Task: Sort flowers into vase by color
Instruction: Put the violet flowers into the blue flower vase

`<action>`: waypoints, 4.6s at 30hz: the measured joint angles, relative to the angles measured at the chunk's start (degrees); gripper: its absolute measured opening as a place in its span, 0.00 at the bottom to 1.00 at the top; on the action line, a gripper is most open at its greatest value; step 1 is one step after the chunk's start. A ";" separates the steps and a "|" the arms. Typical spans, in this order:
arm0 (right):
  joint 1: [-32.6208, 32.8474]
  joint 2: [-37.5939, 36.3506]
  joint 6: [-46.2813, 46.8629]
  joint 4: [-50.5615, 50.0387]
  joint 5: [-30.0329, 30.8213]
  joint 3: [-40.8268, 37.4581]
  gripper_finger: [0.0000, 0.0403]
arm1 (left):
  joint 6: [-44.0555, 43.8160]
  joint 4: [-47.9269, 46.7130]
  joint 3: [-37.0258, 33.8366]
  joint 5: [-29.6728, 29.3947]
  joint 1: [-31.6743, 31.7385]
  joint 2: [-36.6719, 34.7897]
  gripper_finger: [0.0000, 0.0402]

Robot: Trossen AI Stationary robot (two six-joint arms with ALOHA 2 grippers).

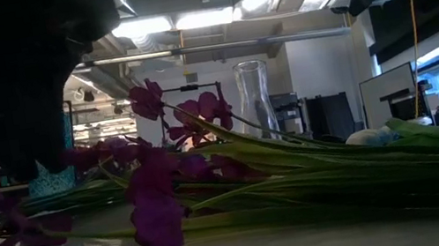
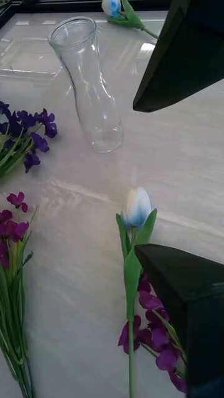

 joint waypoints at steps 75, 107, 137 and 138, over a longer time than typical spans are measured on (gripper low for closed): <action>0.07 0.02 3.80 12.12 11.55 2.57 0.90 | 109.55 34.44 22.43 -6.80 17.04 -13.45 0.01; -11.28 0.04 7.39 17.43 3.64 0.92 0.90 | 101.15 54.14 -26.67 31.15 61.68 -66.03 0.01; -16.24 0.04 4.44 25.97 -2.89 0.94 0.90 | 88.21 61.07 -47.73 35.26 62.98 -86.65 0.01; -16.24 0.04 4.44 25.97 -2.86 0.94 0.90 | 88.14 62.29 -48.83 35.31 62.98 -87.00 0.01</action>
